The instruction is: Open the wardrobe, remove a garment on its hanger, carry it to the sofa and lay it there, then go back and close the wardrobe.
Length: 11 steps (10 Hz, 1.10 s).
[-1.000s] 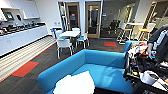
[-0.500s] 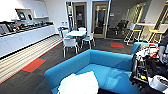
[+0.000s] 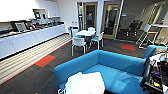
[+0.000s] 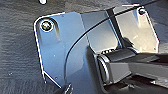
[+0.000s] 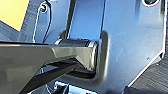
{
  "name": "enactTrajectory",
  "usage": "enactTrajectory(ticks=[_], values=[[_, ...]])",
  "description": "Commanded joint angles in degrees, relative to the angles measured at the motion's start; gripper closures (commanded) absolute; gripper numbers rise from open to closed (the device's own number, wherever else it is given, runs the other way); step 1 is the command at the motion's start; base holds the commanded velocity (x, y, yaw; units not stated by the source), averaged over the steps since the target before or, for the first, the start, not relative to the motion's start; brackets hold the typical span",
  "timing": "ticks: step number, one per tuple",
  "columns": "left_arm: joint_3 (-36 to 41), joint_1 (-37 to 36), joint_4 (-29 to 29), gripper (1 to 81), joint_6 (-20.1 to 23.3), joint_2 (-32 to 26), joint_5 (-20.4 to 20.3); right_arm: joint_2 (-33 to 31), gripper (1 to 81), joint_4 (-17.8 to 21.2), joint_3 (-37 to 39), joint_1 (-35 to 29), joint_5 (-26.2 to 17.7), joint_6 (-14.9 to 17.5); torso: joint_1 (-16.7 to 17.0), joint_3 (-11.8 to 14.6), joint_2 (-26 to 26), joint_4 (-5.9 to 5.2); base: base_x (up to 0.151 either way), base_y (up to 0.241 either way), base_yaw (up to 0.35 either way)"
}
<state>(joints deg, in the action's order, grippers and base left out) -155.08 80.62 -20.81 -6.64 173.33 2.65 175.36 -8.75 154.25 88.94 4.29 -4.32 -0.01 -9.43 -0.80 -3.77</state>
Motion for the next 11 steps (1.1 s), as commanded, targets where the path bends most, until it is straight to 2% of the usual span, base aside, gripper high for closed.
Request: enactTrajectory(ticks=[1, 8, 11], values=[[0.4, -1.1, -0.8, 1.0, 0.5, -1.5, 3.1, -0.5, 1.0, -0.2, 0.9, -1.3, -3.5, 0.5, 0.0, 0.0, 0.0, 0.0, 0.0, 0.0, 0.275], [4.6, 1.0, -0.8, 1.0, 0.5, -6.4, 0.4, -5.5, 1.0, 0.1, 1.1, -0.5, -3.4, -0.2, 0.0, 0.0, 0.0, 0.0, 0.0, 0.0, 0.303], [7.8, 2.3, -0.5, 1.0, 0.5, -9.1, -3.6, -6.9, 1.0, 0.1, -2.6, -0.2, -3.5, -0.2, 0.0, 0.0, 0.0, 0.0, 0.0, 0.0, 0.304]])
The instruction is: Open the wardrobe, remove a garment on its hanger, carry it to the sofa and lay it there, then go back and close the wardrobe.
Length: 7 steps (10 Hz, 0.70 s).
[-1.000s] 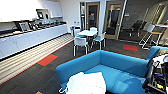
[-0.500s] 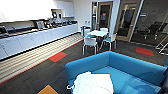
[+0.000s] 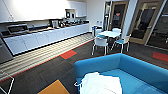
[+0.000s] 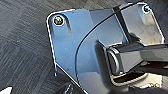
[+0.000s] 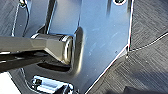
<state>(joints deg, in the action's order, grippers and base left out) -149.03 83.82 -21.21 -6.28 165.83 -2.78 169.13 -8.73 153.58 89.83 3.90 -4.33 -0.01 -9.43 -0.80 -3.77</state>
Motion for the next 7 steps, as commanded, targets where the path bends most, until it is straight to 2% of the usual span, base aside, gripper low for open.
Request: enactTrajectory(ticks=[1, 4, 7], values=[[3.1, -0.8, 0.1, 1.0, 0.1, -2.6, 1.2, -1.1, 1.0, 0.1, -3.8, -0.9, -3.2, -0.2, 0.0, 0.0, 0.0, 0.0, 0.0, 0.0, 0.304], [4.5, -0.3, 0.3, 1.0, -0.1, -3.7, 0.9, -2.5, 1.0, -0.8, -7.8, -0.9, -3.2, -0.1, 0.0, 0.0, 0.0, 0.0, 0.0, 0.0, 0.304], [4.5, -0.1, -0.1, 1.0, -0.1, -3.3, 0.1, -2.6, 1.0, -0.7, -7.7, -0.8, -3.7, 0.2, 0.0, 0.0, 0.0, 0.0, 0.0, 0.0, 0.304]])
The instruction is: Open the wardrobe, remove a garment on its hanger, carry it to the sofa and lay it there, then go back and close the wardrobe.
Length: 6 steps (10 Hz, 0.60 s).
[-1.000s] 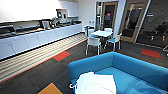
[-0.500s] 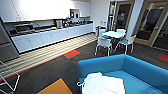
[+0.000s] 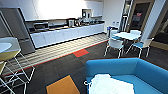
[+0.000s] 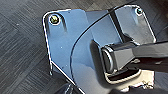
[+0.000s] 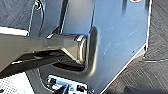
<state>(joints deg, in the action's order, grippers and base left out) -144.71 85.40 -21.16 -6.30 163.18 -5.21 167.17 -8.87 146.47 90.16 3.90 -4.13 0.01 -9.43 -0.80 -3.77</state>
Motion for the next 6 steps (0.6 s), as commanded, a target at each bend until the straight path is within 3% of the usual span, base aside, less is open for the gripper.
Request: enactTrajectory(ticks=[1, 6], values=[[0.0, -1.8, -0.2, 1.0, -0.1, -0.5, 2.7, -0.9, 1.0, -0.4, -0.7, -1.0, -3.7, 0.1, 0.0, 0.0, 0.0, 0.0, 0.0, 0.0, 0.305], [0.0, -1.7, -0.4, 1.0, 0.0, -0.1, 2.7, -3.9, 1.0, -0.4, -4.2, -0.5, -2.8, 0.0, 0.0, 0.0, 0.0, 0.0, 0.0, 0.0, 0.305]])
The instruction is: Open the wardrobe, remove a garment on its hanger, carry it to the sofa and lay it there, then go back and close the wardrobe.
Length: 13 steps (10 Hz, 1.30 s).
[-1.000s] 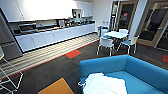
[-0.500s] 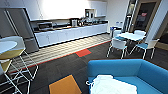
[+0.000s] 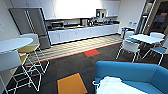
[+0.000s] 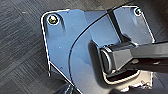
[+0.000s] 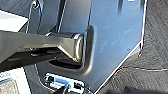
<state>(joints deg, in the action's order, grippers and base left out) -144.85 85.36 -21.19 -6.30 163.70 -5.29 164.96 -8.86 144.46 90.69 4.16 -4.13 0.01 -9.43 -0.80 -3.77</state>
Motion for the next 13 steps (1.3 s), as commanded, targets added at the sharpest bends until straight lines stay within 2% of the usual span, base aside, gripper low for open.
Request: enactTrajectory(ticks=[1, 9, 11, 12, 13], values=[[0.0, -1.6, -0.4, 1.0, 0.0, -0.6, 2.7, -2.3, 1.0, -0.4, -3.1, -1.1, -3.2, 0.0, 0.0, 0.0, 0.0, 0.0, 0.0, 0.0, 0.305], [-0.1, -1.8, 0.4, 1.0, -0.6, -2.3, 3.1, -2.2, 1.0, -0.5, -1.9, -0.9, -3.2, 0.1, 0.0, 0.0, 0.0, 0.0, 0.0, 0.0, 0.305], [-0.1, -1.9, 0.4, 1.0, -0.6, -2.1, 3.2, -2.2, 1.0, -0.5, -1.9, -1.1, -3.1, 0.1, 0.0, 5.2, 0.0, 0.0, 0.0, 0.0, 0.305], [-0.1, -2.0, 0.4, 1.0, -0.6, -2.1, 3.3, -2.2, 1.0, -0.5, -1.9, -1.2, -3.1, 0.1, 0.0, 0.6, 0.0, 0.0, 0.0, 0.0, 0.305], [-0.1, -2.0, 0.4, 1.0, -0.6, -2.1, 3.3, -2.1, 1.0, -0.5, -1.9, -1.3, -3.2, 0.1, 0.0, 1.8, 0.0, 0.0, 0.0, 0.0, 0.305]])
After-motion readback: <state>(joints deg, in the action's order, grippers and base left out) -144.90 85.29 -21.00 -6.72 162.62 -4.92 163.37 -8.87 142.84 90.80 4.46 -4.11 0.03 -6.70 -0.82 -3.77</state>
